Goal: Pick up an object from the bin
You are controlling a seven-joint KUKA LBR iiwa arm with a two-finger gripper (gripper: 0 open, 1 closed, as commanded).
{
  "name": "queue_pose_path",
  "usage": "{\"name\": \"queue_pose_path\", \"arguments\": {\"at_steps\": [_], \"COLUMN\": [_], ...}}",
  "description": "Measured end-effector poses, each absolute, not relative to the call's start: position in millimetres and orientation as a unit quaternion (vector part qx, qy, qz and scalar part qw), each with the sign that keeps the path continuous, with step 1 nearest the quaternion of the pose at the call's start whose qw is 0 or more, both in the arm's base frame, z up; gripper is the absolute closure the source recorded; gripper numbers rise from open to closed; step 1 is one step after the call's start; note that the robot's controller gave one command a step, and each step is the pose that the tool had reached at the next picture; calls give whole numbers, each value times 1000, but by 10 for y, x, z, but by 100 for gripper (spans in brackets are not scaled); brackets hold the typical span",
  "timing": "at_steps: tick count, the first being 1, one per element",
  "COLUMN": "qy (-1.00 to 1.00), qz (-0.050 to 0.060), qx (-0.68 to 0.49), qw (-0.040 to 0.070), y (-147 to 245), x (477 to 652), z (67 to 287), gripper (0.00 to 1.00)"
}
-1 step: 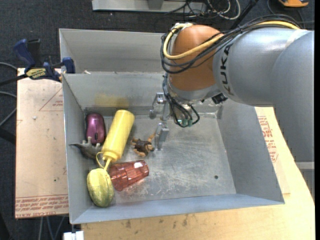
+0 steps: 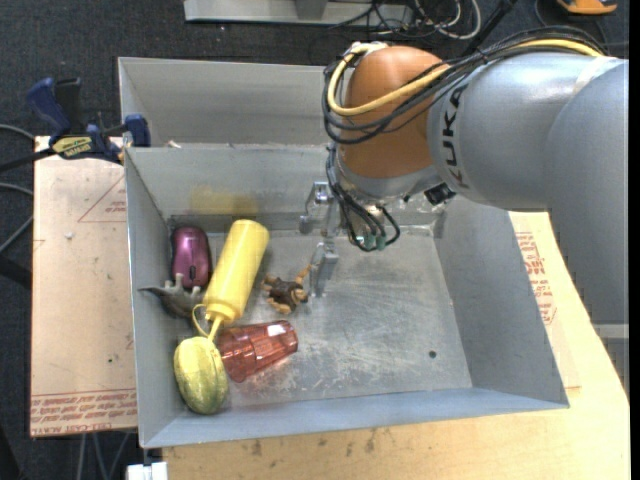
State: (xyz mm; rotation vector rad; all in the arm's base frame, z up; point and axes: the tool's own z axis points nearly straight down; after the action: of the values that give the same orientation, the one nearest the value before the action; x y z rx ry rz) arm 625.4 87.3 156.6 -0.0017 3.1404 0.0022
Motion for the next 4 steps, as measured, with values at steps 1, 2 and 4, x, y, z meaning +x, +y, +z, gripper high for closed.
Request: {"name": "queue_pose_path", "arguments": {"at_steps": [1,2,4], "qy": [993,993,992], "qz": [1,1,1], "qx": [-117,-117,-128], "qw": [-1,0,-1], "y": [816,815,919], "x": [6223,6225,6204], "z": [739,739,1710], "gripper": [100,100,100]}}
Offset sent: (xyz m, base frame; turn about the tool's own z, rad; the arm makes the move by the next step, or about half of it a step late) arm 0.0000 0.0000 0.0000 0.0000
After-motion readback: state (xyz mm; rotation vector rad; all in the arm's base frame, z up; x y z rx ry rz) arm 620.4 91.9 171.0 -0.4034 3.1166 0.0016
